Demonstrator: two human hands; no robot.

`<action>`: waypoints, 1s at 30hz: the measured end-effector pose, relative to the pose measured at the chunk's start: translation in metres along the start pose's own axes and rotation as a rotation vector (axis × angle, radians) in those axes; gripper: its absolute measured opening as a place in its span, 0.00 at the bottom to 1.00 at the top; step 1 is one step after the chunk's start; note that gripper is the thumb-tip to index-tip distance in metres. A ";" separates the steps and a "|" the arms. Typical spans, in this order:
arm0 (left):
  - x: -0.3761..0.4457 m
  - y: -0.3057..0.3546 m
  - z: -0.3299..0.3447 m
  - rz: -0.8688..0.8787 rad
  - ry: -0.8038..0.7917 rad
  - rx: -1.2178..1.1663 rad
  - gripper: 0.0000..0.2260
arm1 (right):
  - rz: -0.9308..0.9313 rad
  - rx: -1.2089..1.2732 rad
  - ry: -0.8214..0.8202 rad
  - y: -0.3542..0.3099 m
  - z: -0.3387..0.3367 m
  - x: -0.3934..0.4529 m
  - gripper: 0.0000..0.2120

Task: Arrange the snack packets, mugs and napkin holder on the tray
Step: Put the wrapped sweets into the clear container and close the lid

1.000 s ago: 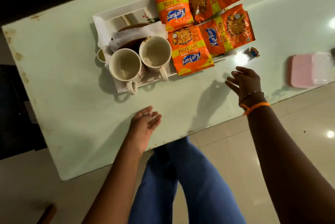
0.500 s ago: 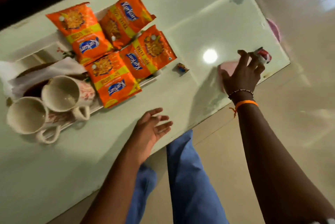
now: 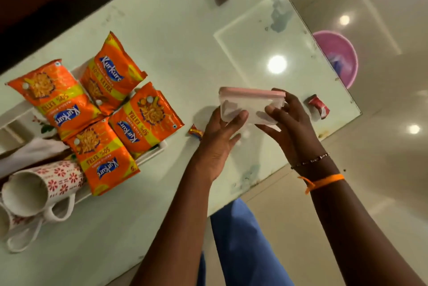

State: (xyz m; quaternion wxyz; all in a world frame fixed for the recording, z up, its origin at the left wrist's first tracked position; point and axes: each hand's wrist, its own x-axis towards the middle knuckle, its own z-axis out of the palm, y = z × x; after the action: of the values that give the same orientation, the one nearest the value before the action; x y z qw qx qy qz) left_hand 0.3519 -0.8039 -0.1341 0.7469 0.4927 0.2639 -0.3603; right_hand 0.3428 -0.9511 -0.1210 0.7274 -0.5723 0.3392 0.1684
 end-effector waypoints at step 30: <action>-0.118 -0.062 -0.110 0.160 0.526 0.583 0.36 | -0.428 -1.111 0.368 0.035 0.049 0.025 0.15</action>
State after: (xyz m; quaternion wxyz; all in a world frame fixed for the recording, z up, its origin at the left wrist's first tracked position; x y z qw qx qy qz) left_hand 0.2268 -0.6850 -0.1210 0.5084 0.7785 0.2936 -0.2220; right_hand 0.3527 -0.8986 -0.1577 0.2681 -0.9402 0.1986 0.0687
